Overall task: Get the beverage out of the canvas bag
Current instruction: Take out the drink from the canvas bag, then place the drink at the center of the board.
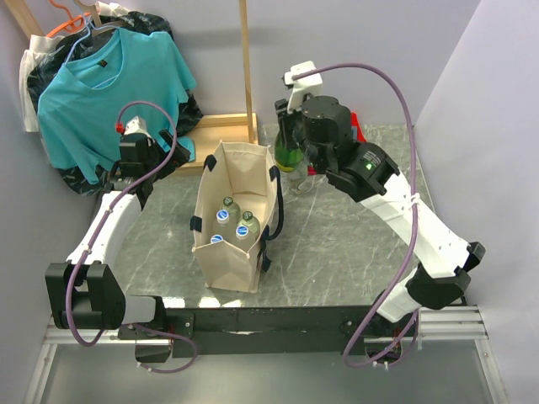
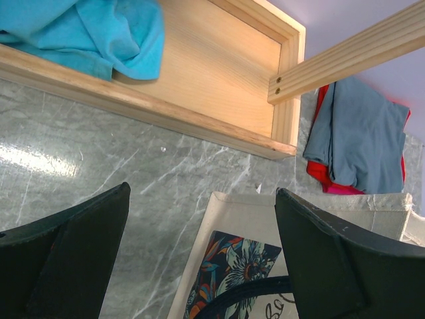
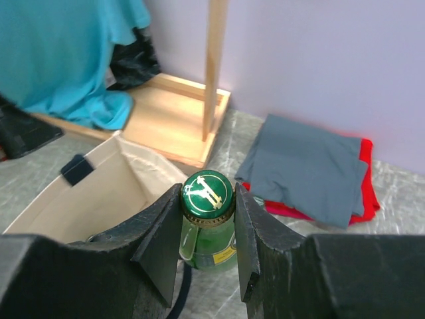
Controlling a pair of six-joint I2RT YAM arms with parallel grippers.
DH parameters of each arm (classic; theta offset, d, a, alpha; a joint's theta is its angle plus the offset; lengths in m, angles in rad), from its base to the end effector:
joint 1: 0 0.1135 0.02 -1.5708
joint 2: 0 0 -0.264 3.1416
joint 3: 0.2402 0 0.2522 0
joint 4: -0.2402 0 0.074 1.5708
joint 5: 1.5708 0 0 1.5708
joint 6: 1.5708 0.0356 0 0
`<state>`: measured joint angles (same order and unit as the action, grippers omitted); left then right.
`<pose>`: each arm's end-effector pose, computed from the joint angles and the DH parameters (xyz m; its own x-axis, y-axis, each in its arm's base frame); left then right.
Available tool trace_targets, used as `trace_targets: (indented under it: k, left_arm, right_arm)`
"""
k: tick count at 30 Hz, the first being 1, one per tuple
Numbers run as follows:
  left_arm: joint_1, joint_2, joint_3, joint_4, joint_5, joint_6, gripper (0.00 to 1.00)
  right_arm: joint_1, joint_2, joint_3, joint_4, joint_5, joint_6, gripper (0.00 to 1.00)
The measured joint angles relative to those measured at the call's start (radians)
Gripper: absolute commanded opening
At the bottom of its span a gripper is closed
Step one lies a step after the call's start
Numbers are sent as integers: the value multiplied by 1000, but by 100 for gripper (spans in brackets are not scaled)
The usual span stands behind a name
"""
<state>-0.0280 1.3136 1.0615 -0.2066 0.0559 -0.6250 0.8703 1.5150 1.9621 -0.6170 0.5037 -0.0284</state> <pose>0.3031 -0.0105 0.3173 -0.4046 -0.5731 -0.7127 -0.1957 0.8155 -0.5447 0.2090 0.2212 0.5193 -0.0986 -0.1556 -0.9829 -0.3659 0.9242 -0.1096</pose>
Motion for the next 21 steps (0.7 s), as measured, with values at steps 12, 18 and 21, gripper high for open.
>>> trace_targets:
  k: [12, 18, 21]
  left_arm:
    - [-3, 0, 0, 0, 0, 0, 96]
    - [-6, 0, 0, 0, 0, 0, 96]
    - [-6, 0, 0, 0, 0, 0, 96]
  right_arm:
    - [-158, -53, -110, -3, -41, 81, 0]
    - [-247, -101, -219, 3, -76, 117, 0]
    - [-288, -119, -265, 10, -80, 125, 0]
